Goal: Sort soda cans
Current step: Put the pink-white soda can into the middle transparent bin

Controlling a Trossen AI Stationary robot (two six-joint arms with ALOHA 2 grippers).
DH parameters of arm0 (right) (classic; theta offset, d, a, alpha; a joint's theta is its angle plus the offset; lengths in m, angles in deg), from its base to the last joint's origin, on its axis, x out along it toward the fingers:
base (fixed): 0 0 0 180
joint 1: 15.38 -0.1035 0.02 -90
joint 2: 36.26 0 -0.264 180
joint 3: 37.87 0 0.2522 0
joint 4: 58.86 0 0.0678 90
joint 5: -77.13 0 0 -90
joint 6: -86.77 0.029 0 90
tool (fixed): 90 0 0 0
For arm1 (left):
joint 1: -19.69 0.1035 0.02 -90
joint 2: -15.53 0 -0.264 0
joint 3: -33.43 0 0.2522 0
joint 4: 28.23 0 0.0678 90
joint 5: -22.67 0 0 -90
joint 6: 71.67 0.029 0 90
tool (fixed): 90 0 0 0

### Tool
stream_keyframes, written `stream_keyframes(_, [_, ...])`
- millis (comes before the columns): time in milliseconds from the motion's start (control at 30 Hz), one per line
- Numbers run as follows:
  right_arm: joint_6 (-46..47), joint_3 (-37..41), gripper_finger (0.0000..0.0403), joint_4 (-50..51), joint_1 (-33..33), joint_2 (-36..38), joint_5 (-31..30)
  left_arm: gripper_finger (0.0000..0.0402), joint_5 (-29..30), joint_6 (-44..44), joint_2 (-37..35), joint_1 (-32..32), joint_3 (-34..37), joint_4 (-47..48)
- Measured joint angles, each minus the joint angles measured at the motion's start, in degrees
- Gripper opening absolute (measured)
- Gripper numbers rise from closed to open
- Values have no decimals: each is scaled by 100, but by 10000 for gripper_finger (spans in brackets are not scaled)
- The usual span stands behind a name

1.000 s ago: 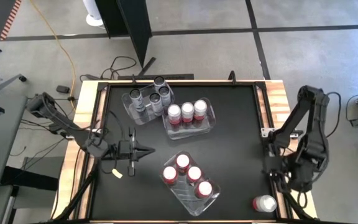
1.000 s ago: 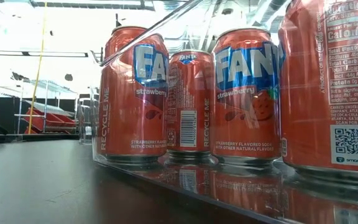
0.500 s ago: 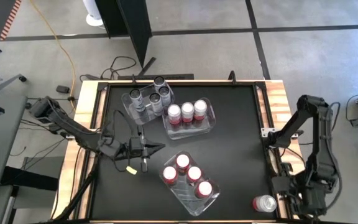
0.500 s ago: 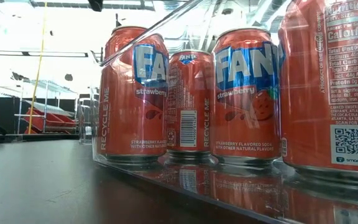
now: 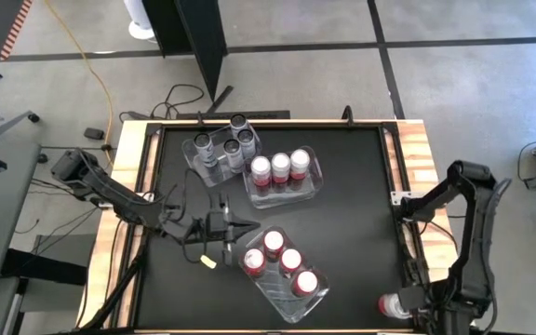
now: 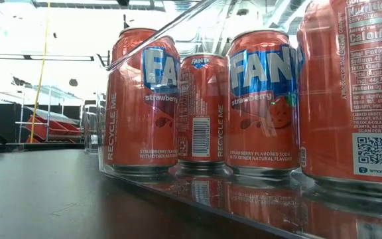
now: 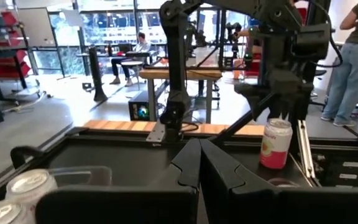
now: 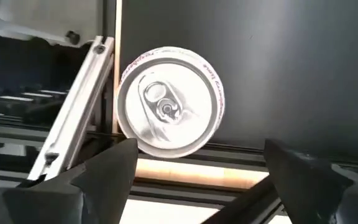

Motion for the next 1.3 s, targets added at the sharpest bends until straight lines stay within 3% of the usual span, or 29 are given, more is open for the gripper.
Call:
stream_keyframes(267, [-459,-16,371,-556,193,-277,74,0,-144,-19,58,-20,-115,73])
stream_keyframes(767, [-864,21,371,313,539,-209,36,0,-140,-129,58,-35,-115,298])
stream_keyframes(1300, [-886,64,371,-60,837,-69,-130,0,-137,-27,58,-36,-113,399])
